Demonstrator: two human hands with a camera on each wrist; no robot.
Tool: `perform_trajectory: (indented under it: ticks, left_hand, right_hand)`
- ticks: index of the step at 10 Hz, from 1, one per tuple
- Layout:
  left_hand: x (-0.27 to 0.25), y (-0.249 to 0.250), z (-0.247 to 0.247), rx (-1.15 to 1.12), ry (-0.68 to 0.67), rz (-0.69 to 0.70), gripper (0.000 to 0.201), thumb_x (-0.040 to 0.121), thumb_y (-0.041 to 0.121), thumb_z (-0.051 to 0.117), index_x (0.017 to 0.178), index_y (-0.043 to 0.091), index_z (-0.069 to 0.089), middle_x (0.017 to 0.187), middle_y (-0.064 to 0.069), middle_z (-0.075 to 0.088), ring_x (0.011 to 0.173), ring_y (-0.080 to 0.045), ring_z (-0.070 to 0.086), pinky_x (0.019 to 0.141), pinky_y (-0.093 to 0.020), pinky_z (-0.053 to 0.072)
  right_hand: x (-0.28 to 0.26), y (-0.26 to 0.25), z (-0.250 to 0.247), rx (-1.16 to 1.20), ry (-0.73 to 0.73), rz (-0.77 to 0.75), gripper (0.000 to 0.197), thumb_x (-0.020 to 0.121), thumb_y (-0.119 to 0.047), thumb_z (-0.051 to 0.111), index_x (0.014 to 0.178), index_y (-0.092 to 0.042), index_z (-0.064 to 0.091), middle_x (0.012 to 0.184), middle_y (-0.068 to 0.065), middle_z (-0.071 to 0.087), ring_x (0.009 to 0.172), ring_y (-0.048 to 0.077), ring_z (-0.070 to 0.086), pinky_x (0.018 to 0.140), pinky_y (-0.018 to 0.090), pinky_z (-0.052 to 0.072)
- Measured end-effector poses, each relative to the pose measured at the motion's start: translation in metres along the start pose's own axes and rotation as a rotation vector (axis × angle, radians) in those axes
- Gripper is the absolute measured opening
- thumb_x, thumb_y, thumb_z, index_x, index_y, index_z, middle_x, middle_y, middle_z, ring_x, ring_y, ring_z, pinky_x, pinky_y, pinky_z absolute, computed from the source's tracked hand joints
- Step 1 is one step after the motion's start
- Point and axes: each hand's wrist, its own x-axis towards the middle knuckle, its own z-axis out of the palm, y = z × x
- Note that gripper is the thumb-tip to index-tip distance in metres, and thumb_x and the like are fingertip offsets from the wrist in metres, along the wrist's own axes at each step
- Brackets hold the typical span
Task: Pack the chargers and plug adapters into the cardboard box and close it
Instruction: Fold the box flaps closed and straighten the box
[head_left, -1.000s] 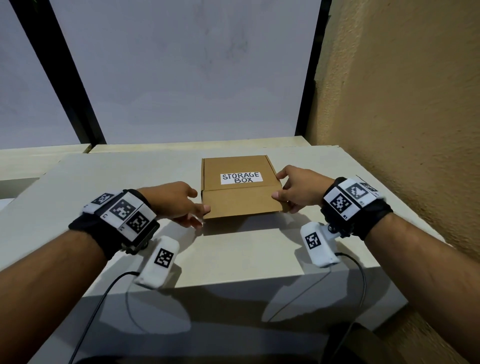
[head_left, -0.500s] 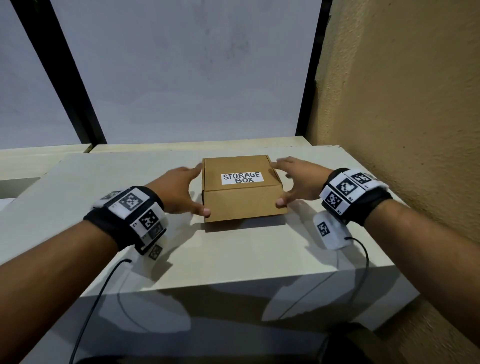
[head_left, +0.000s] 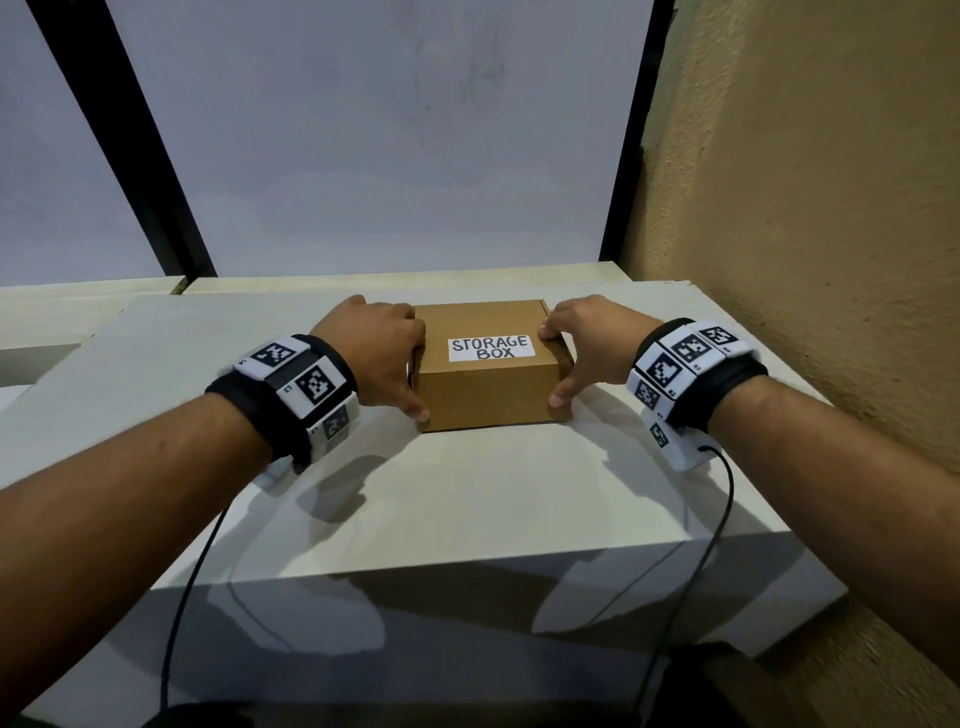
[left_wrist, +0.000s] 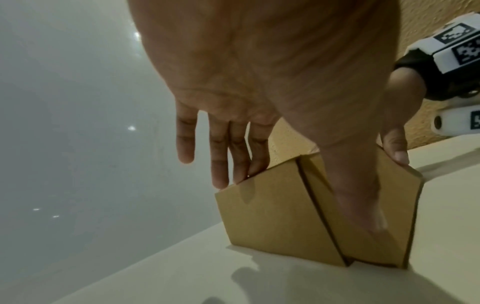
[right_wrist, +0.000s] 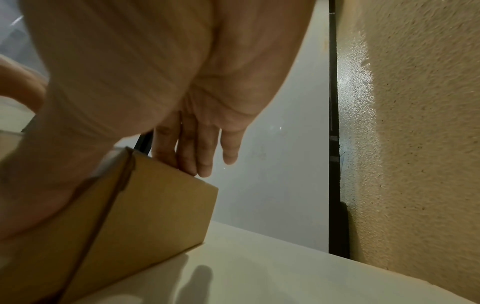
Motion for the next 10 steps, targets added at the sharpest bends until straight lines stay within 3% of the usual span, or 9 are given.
perform_trajectory:
  ticks: [2, 4, 7, 8, 10]
  left_hand:
    - [0.002, -0.002, 0.004, -0.062, 0.027, -0.007, 0.078, 0.052, 0.075, 0.067, 0.113, 0.026, 0.059, 0.104, 0.007, 0.057, 0.079, -0.014, 0.050, 0.074, -0.029, 0.037]
    - [0.008, -0.001, 0.004, -0.071, 0.032, -0.003, 0.074, 0.052, 0.070, 0.072, 0.109, 0.023, 0.062, 0.098, 0.005, 0.056, 0.074, -0.016, 0.052, 0.067, -0.027, 0.037]
    - [0.008, -0.004, 0.004, -0.055, 0.029, 0.012, 0.070, 0.057, 0.068, 0.071, 0.111, 0.026, 0.062, 0.101, 0.006, 0.058, 0.082, -0.018, 0.056, 0.073, -0.028, 0.039]
    - [0.013, -0.012, -0.001, -0.077, -0.038, 0.011, 0.068, 0.059, 0.073, 0.065, 0.112, 0.031, 0.060, 0.108, 0.011, 0.058, 0.094, -0.015, 0.057, 0.080, -0.031, 0.041]
    - [0.037, -0.044, -0.004, -0.336, -0.123, -0.011, 0.074, 0.062, 0.086, 0.027, 0.106, 0.037, 0.062, 0.115, 0.017, 0.055, 0.106, -0.009, 0.053, 0.091, -0.041, 0.046]
  right_hand:
    - [-0.001, 0.001, 0.006, 0.007, 0.044, -0.013, 0.079, 0.057, -0.048, 0.086, 0.124, -0.016, 0.059, 0.114, 0.002, 0.058, 0.107, 0.022, 0.052, 0.088, 0.033, 0.044]
    - [0.004, 0.003, 0.006, -0.007, 0.054, -0.017, 0.074, 0.058, -0.048, 0.085, 0.121, -0.017, 0.060, 0.113, -0.001, 0.058, 0.105, 0.022, 0.052, 0.089, 0.036, 0.046]
    - [0.006, 0.005, 0.007, -0.028, 0.052, -0.045, 0.075, 0.060, -0.049, 0.084, 0.123, -0.017, 0.059, 0.113, -0.002, 0.056, 0.103, 0.021, 0.053, 0.088, 0.034, 0.046]
    - [0.009, 0.004, 0.004, -0.047, 0.019, -0.057, 0.072, 0.060, -0.050, 0.083, 0.120, -0.018, 0.058, 0.112, -0.004, 0.054, 0.101, 0.019, 0.052, 0.087, 0.037, 0.048]
    - [0.027, 0.022, -0.007, -0.067, -0.035, -0.117, 0.060, 0.066, -0.065, 0.071, 0.109, -0.024, 0.062, 0.107, -0.010, 0.056, 0.099, 0.016, 0.055, 0.085, 0.036, 0.050]
